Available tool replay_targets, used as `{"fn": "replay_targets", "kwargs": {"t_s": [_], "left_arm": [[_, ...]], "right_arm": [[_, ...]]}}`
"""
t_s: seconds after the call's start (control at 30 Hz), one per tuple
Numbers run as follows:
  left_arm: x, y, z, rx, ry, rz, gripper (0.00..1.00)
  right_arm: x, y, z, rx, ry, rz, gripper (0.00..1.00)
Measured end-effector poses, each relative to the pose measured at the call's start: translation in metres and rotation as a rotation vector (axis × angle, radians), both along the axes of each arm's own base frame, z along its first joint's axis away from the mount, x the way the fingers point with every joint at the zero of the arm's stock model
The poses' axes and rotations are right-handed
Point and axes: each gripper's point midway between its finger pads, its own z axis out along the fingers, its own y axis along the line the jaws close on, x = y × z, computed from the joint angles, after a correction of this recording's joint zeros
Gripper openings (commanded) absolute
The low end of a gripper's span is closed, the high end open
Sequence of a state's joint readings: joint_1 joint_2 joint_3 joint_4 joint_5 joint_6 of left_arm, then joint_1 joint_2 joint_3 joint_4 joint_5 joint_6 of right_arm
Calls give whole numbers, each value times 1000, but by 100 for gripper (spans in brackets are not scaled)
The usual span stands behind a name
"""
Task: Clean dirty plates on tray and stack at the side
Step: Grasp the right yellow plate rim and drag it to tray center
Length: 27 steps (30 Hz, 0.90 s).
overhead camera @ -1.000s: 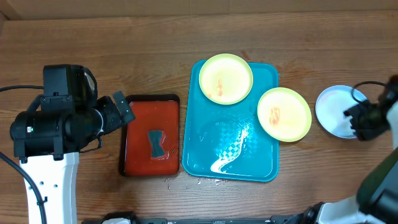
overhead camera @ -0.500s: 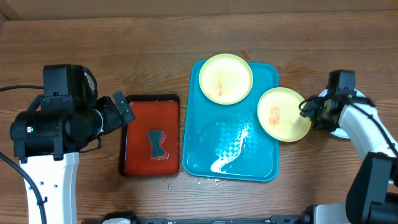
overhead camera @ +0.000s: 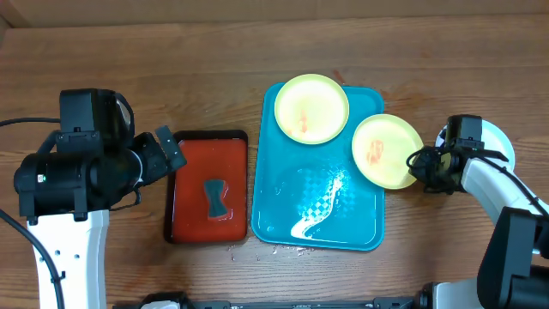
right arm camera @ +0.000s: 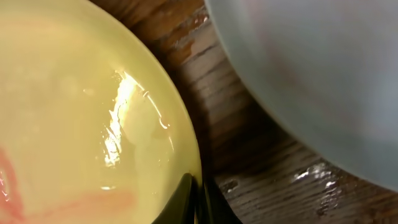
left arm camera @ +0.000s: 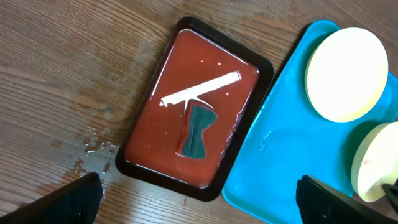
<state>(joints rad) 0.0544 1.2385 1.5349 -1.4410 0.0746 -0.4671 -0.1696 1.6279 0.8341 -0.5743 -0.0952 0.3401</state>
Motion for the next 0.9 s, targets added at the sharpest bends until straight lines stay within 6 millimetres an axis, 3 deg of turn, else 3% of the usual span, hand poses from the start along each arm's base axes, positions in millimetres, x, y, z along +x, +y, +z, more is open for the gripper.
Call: {"fn": "replay_targets", "kwargs": {"t_s": [0.13,0.2,0.4,0.5,0.67,0.73,0.9], "left_arm": [[0,0,0,0,0,0,100],[0,0,0,0,0,0,100],[0,0,0,0,0,0,100],[0,0,0,0,0,0,100],[0,0,0,0,0,0,100],[0,0,0,0,0,0,100],[1,0,0,-1,-3,0,100]], "right_arm": [[-8,7,13,20,21,13,4],[-9,15,29,19,0,37,4],[-27,68,69,16,-42,215,4],[-40,92,67,4,-3,285,4],[-49,127,44,-25,33,302,4],[-48,132,35,-28,35,283,21],[-42,138,27,-41,19,254,22]]}}
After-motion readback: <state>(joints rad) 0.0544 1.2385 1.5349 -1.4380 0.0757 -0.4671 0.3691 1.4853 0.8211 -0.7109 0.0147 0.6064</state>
